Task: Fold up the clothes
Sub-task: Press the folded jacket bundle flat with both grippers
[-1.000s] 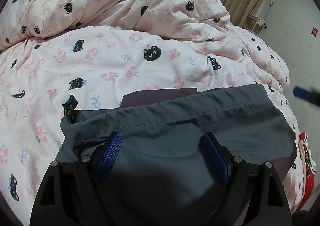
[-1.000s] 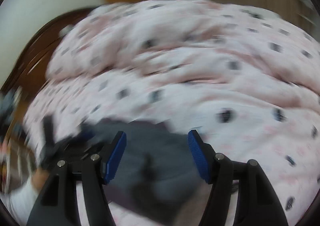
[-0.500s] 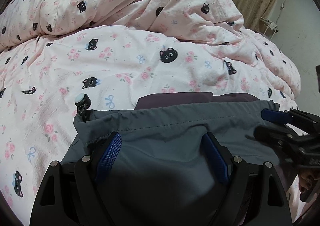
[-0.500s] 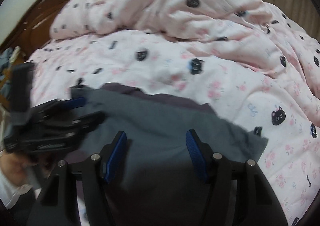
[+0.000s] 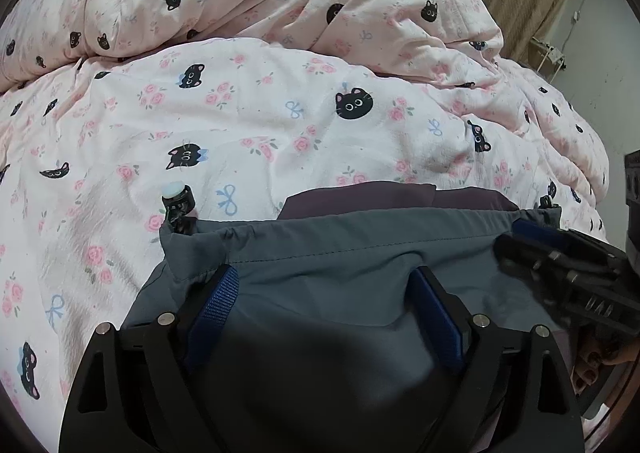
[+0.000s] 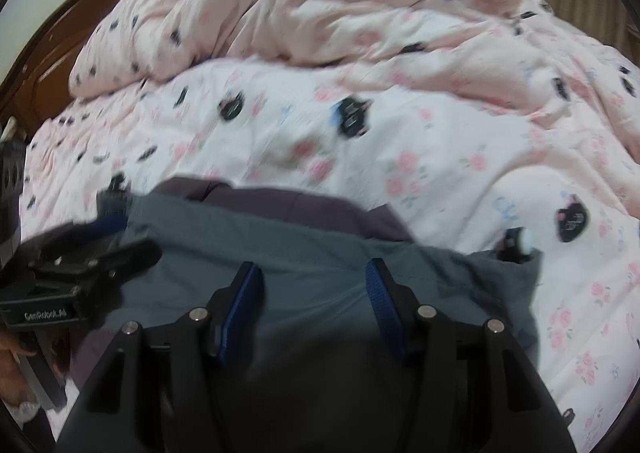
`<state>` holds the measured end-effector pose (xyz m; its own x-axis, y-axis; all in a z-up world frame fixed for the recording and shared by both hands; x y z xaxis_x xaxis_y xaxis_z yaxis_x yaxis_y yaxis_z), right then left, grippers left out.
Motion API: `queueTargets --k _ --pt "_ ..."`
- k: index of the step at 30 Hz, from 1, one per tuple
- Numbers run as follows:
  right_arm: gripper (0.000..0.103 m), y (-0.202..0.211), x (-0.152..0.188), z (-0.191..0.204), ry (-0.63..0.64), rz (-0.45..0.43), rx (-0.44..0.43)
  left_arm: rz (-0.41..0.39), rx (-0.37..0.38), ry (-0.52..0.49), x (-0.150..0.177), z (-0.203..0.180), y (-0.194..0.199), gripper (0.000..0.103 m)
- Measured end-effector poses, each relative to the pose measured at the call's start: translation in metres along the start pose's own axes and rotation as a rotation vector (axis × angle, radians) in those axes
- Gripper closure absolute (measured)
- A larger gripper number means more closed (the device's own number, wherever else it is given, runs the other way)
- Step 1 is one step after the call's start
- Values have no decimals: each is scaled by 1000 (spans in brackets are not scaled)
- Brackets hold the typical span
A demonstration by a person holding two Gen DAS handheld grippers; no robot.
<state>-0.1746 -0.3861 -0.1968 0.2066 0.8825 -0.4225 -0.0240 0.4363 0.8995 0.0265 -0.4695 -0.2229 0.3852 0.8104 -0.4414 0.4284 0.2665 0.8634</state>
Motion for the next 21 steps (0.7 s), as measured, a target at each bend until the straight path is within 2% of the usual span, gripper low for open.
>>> queueTargets --k 2,3,6,12,16,18,21 --pt "51 14 2 -7 -55 -44 -24 -4 -4 6 0 1 0 15" --pt "47 20 3 -11 -82 -66 -36 -4 -2 10 0 2 -1 14" --pt "40 46 13 -1 -43 -121 -23 -4 0 17 0 3 -2 13" --pt "39 78 50 41 48 -199 -18 -9 -12 15 0 2 -2 12" --pt "36 63 64 43 31 -185 11 -15 -22 10 1 1 -3 12" --pt "24 54 68 36 -1 -177 12 -16 -23 10 1 0 -4 12" --pt "21 41 73 26 -43 -157 -11 -17 -25 9 2 0 -4 12"
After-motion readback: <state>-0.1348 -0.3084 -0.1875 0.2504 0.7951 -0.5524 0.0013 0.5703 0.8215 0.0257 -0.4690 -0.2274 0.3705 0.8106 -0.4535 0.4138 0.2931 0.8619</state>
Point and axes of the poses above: each gripper's, at about its wrist camera, not at the fingertips, and y roughly against the way its jaws point, z to its left, x to its underside, the point moved 4 cm from there along -y, roughly the way its jaws point, and after that the axes turned 11 degrees about z, right-handed, at the moved point
